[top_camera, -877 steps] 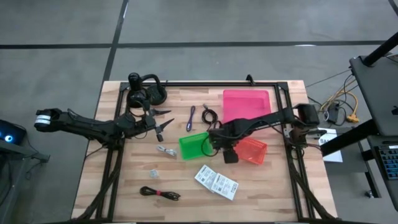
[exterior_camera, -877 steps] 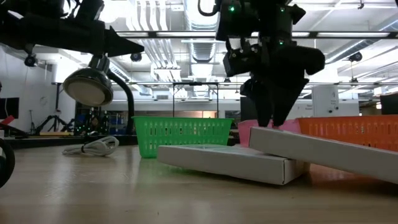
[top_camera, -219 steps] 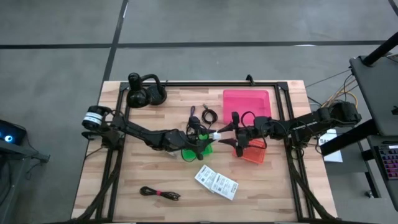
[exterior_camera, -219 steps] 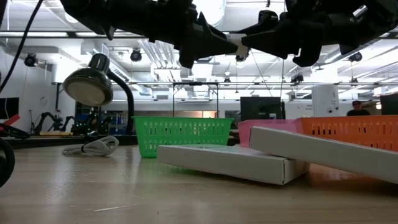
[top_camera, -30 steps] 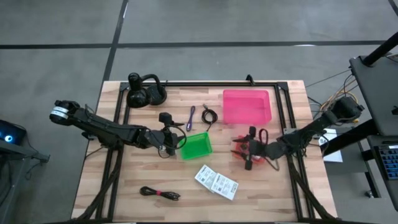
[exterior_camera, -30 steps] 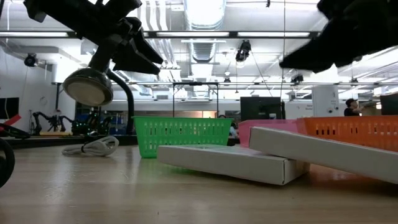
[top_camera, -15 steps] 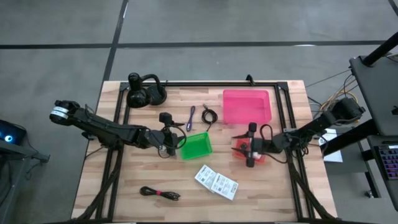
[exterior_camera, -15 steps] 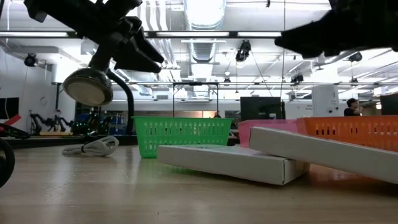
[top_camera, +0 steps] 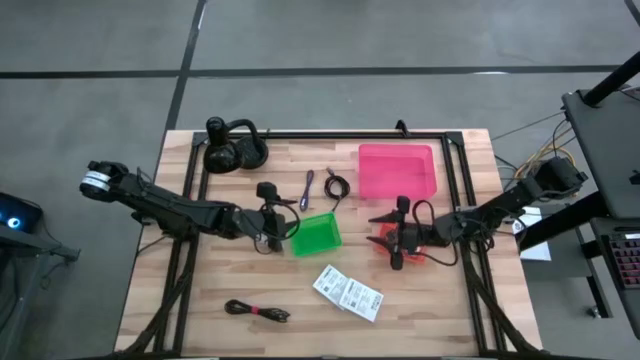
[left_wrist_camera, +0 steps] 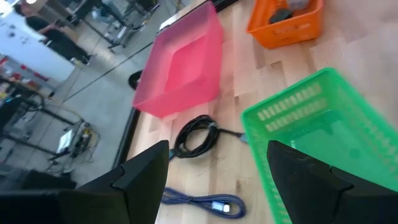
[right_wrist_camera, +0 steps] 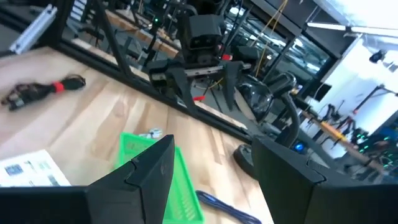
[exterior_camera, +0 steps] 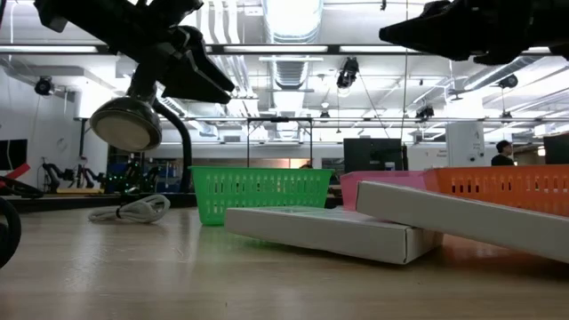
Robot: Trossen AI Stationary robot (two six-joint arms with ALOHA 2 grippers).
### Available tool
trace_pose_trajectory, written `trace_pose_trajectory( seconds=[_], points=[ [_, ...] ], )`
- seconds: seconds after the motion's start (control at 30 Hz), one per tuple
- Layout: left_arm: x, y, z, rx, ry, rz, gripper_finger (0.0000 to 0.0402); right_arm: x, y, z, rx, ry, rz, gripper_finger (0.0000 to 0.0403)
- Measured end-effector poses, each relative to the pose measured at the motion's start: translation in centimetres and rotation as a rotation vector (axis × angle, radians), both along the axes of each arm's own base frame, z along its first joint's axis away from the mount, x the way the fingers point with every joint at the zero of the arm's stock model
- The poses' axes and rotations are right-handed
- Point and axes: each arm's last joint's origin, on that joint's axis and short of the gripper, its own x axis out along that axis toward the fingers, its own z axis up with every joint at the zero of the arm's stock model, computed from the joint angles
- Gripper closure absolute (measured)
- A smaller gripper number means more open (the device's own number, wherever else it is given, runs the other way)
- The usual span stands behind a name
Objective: Pick and place items into bin
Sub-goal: Put the white charger cable into the pink bin
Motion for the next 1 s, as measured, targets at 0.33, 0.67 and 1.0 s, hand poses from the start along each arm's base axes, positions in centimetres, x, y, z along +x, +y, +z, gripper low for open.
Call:
trace_pose_trajectory(
  seconds=[0.33,0.67,1.0],
  points=[
    [-0.6,-0.4,-0.6,-0.191,0.097,0.033,0.0146,0.2,-1.4,-0.3,-0.086,0.016,-0.064,0.0202],
    [-2.2,-0.8,-2.4,-0.576,0.321,0.067,0.0146,0.5,-2.7,-0.2,-0.063,0.015,-0.121,0.0202],
    [-3.4,-0.6,-3.9,-0.596,0.484,0.132,0.0146,0.5,-2.9,-0.4,-0.041,0.018,-0.133,0.0202]
  ],
)
